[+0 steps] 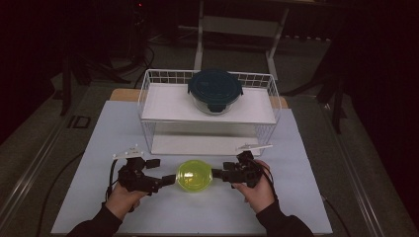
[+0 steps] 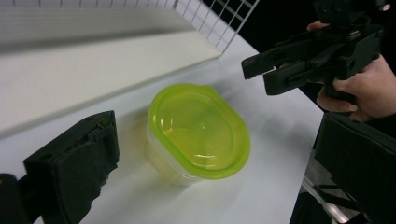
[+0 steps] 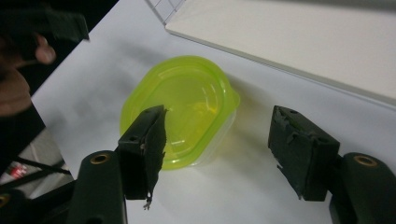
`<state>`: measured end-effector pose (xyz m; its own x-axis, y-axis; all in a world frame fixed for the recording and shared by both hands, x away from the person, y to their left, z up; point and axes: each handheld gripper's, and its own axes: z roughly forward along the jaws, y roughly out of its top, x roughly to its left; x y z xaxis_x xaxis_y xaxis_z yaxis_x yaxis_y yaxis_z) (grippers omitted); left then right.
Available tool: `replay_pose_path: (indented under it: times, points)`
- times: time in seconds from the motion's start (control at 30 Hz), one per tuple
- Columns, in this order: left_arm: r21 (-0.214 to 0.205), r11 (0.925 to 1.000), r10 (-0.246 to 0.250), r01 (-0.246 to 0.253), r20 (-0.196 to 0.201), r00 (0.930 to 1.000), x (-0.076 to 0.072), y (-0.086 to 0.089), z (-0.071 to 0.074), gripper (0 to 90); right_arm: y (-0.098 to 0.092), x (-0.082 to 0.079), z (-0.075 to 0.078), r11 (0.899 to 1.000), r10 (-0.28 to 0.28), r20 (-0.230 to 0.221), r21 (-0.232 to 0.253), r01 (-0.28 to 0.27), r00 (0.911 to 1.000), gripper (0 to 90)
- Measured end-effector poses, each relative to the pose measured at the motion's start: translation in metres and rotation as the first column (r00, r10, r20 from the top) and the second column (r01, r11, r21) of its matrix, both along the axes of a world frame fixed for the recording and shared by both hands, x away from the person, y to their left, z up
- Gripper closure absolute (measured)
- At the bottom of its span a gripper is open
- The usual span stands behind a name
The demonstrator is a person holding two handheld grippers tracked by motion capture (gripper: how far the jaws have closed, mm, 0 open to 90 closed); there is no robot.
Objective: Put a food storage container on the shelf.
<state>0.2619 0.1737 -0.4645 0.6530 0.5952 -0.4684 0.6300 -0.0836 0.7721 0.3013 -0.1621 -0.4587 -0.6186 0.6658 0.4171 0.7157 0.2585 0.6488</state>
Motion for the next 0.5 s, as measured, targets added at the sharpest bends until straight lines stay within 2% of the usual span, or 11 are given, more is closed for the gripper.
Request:
replay_pose_path:
  times: [0.13,0.3,0.37,0.43,0.5]
  points:
    - [-0.009,0.9999,0.007,-0.008,-0.055,0.9985,0.007,-0.002,-0.007,1.4,0.002,0.005,-0.003,1.0,-0.008,-0.053,0.024,0.009,0.9985,37.3]
    - [-0.041,0.9989,0.017,-0.023,-0.143,0.9896,0.017,-0.003,-0.016,6.7,0.003,0.013,-0.009,0.999,-0.028,-0.113,0.033,0.032,0.9932,39.6]
    - [-0.039,0.9986,0.028,-0.036,-0.19,0.9813,0.021,-0.004,-0.02,12.9,0.002,0.018,-0.013,0.998,-0.035,-0.145,0.046,0.042,0.9889,40.0]
    - [-0.059,0.9966,0.04,-0.057,-0.256,0.9659,0.026,-0.005,-0.026,14.2,0.002,0.02,-0.017,0.997,-0.041,-0.169,0.053,0.051,0.9847,40.8]
    - [-0.039,0.9968,0.056,-0.07,-0.294,0.9542,0.028,-0.006,-0.031,16.3,0.002,0.022,-0.022,0.997,-0.04,-0.199,0.062,0.053,0.9793,41.9]
